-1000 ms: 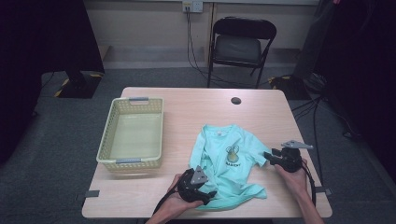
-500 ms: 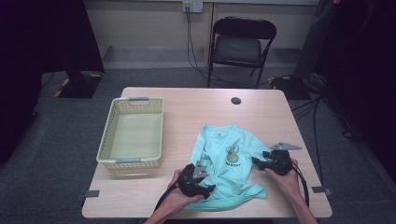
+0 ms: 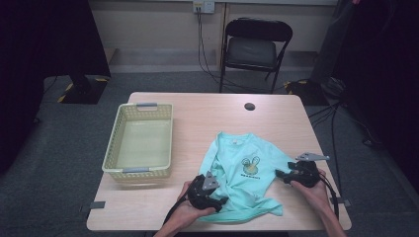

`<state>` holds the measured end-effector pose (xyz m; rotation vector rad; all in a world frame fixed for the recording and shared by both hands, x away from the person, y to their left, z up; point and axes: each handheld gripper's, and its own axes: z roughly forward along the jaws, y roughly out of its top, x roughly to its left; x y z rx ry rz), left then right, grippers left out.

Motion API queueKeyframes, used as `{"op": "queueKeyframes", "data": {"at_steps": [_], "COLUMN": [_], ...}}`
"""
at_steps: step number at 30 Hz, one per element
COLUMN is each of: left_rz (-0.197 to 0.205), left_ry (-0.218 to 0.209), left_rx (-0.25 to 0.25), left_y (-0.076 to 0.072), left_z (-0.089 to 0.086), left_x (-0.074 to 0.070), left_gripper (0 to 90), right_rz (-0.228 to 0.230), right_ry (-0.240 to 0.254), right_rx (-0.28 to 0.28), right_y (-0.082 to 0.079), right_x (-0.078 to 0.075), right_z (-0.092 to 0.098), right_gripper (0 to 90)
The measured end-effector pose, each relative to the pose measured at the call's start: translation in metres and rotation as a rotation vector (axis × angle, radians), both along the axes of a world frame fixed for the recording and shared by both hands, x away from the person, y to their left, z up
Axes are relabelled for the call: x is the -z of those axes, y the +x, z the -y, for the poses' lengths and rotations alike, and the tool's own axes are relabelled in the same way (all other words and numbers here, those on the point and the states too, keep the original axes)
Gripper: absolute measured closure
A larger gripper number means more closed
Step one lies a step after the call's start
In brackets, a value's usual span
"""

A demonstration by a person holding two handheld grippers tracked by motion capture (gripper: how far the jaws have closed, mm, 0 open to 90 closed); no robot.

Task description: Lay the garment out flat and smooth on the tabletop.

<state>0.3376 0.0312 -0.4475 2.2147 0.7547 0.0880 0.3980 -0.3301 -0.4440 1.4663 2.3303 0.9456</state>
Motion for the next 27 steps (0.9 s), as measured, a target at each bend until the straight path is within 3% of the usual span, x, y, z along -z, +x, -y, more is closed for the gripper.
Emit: {"op": "queueKeyframes", "data": {"at_steps": [3, 11, 16, 22, 24, 27], "left_rz": [0.017, 0.017, -0.007, 0.001, 0.002, -0.027], "left_ry": [0.006, -0.005, -0.018, 0.001, 0.005, -0.024], "left_rx": [0.014, 0.048, 0.06, 0.073, 0.102, 0.076], "left_y": [-0.004, -0.01, -0.014, -0.019, -0.021, -0.017], "left_z": [0.01, 0.031, 0.042, 0.053, 0.052, 0.047], "left_x": [0.0, -0.002, -0.004, -0.006, -0.007, -0.006], "left_gripper": [31.4, 31.4, 32.0, 33.4, 33.2, 33.8], "right_rz": [0.006, 0.022, 0.014, 0.01, 0.026, 0.069], "right_ry": [-0.031, -0.033, -0.041, -0.041, -0.036, -0.003], "right_rx": [0.011, 0.063, 0.082, 0.1, 0.102, 0.104], "right_y": [0.0, -0.002, -0.006, -0.012, -0.014, -0.019], "right_x": [-0.001, 0.0, -0.002, -0.004, -0.008, -0.017], "right_z": [0.005, 0.023, 0.032, 0.037, 0.036, 0.029], "right_gripper": [30.2, 29.8, 29.8, 29.0, 28.9, 29.0]}}
